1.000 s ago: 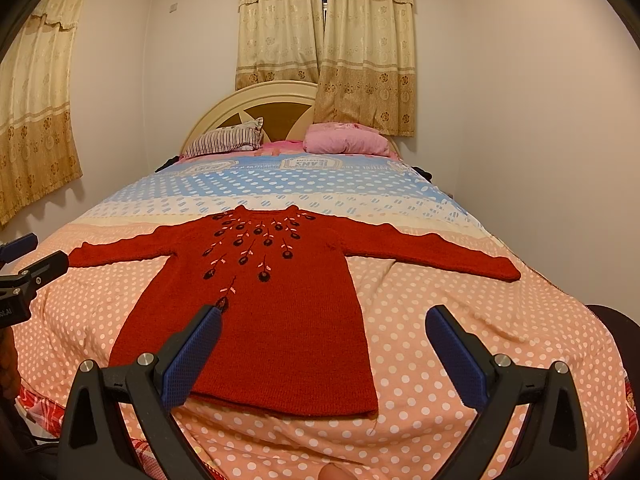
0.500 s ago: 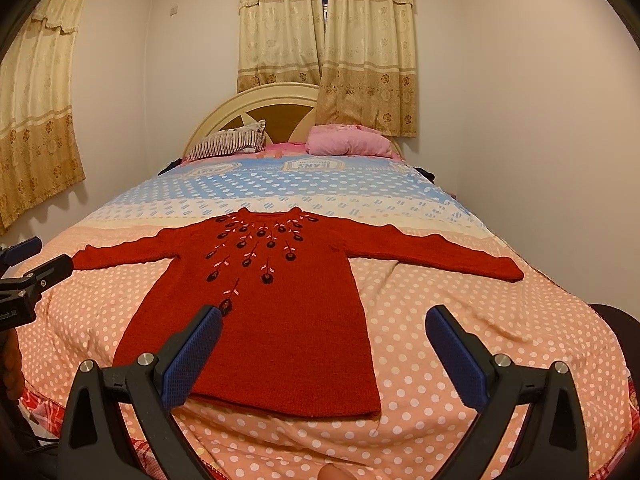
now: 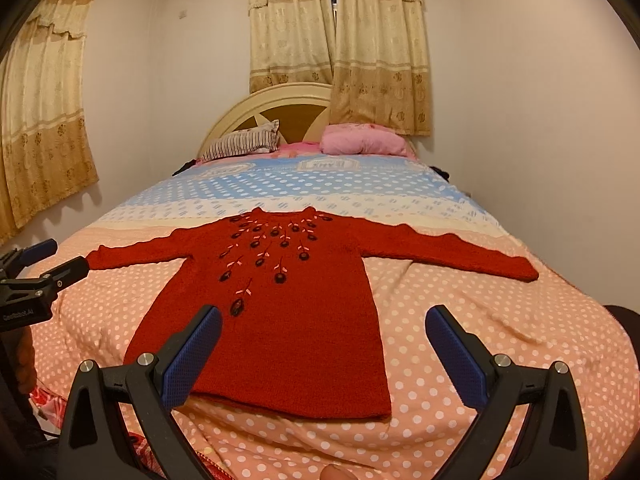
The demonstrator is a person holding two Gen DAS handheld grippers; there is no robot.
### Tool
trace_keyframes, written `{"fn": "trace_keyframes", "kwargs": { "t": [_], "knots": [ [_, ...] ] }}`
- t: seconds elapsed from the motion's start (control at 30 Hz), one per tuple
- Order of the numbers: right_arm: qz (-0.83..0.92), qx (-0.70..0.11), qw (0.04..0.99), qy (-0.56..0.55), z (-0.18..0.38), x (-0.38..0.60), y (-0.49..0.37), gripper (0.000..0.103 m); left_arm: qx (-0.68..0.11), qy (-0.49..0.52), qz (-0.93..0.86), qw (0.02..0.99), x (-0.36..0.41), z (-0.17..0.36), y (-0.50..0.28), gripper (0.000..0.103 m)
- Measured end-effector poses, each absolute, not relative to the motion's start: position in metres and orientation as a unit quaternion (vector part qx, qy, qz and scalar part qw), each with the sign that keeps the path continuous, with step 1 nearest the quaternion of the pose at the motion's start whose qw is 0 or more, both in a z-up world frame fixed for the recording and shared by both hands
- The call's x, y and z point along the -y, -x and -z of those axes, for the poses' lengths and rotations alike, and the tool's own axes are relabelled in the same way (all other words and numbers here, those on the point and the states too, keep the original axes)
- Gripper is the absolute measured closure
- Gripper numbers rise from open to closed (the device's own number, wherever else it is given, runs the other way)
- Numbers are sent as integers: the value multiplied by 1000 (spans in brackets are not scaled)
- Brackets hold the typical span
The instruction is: Fold small clothes
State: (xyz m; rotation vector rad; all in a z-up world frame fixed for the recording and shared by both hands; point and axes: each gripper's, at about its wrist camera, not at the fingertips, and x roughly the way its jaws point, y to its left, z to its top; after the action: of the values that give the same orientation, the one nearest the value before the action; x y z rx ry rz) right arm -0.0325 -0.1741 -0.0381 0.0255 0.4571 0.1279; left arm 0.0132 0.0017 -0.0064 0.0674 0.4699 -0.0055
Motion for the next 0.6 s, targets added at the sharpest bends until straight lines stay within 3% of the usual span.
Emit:
{"fn": "trace_keyframes", "kwargs": {
  "t": [0.3,0.6],
  "knots": [
    [-30,-247,966,-66,64,219,-14,1,-247,-41,1,968,-1,15,-62,0],
    [29,-340,931,-132,99,301,-88,1,-277,-51,-1,959,6,34,-135,0]
  ]
}}
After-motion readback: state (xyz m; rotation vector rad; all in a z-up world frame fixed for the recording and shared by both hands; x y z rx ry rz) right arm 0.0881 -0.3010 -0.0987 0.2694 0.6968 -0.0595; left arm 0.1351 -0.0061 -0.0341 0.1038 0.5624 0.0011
